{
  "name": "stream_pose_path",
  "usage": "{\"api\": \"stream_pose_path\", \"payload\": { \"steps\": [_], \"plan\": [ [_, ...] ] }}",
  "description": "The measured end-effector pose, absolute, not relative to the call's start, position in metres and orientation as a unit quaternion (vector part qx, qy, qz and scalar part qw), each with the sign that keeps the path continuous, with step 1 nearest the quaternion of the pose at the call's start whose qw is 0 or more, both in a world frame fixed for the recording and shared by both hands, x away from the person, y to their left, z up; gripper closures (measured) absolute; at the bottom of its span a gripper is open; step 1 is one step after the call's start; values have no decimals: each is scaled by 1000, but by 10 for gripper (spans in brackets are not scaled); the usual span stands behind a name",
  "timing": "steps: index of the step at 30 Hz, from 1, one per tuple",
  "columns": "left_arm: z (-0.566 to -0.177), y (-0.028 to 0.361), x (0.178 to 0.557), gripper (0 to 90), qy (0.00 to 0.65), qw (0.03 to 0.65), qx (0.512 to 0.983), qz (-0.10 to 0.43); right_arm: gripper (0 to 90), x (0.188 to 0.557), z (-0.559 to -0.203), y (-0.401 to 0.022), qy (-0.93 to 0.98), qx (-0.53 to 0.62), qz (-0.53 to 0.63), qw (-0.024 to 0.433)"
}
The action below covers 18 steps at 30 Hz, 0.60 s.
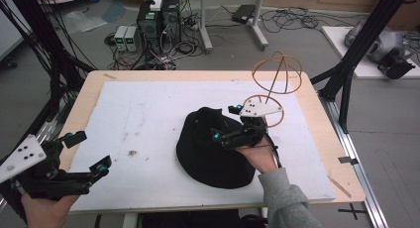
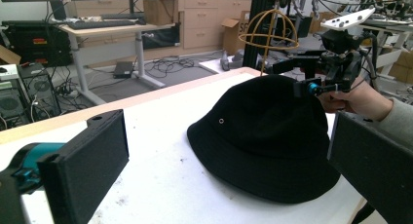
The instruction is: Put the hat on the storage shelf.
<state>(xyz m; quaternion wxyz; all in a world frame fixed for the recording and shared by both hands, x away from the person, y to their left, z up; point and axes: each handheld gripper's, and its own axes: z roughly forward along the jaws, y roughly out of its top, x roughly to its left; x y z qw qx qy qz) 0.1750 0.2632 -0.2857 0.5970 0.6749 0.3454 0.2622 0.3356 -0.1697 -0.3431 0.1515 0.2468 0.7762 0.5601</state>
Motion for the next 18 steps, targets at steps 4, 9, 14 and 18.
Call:
{"api": "stream_pose_path", "payload": {
  "steps": [4, 9, 14, 18],
  "plan": [
    [-286, 263, 175, 17, 345, 596, 676, 263, 43, 336, -344, -169, 779, 245, 557, 151],
    [-286, 263, 175, 17, 345, 596, 676, 262, 98, 339, -346, -168, 786, 254, 544, 147],
    [-287, 263, 176, 17, 345, 596, 677, 260, 293, 336, -346, -166, 791, 250, 537, 154],
    [-288, 263, 177, 17, 347, 595, 677, 260, 409, 336, -346, -166, 795, 252, 529, 154]
  ]
}}
